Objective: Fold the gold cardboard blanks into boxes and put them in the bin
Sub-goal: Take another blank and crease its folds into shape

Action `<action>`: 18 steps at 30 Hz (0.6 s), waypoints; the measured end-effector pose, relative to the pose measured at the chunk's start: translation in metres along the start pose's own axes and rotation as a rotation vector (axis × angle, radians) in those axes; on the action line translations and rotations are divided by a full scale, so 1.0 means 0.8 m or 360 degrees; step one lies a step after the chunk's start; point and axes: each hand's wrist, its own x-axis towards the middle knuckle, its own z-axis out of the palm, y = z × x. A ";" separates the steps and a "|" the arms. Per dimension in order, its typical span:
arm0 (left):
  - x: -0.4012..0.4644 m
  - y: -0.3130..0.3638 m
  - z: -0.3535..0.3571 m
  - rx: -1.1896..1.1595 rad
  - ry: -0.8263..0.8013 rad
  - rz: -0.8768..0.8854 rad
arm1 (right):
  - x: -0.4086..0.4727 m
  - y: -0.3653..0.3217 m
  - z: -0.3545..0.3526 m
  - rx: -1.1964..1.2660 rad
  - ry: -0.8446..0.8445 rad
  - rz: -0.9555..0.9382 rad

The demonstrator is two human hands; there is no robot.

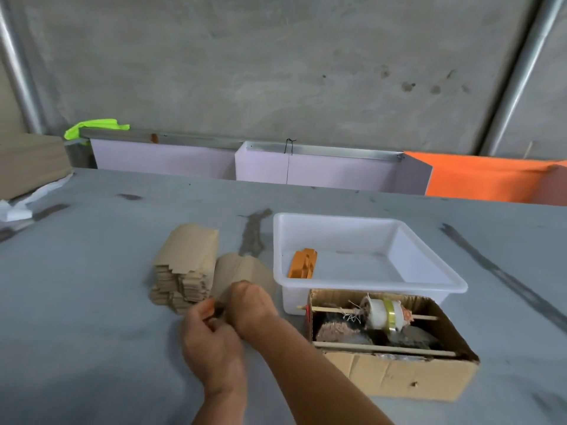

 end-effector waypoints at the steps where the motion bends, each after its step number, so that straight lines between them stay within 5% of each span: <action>1: 0.002 -0.004 -0.001 0.0005 0.0002 -0.0004 | 0.001 0.003 0.005 -0.0078 0.0038 -0.0027; 7: 0.002 -0.008 -0.002 0.0001 0.0031 0.0036 | -0.015 0.008 0.027 -0.0358 0.0267 -0.0369; 18: -0.002 -0.015 0.005 0.0003 -0.0130 -0.0182 | -0.049 0.017 0.008 -0.0030 0.0459 -0.0200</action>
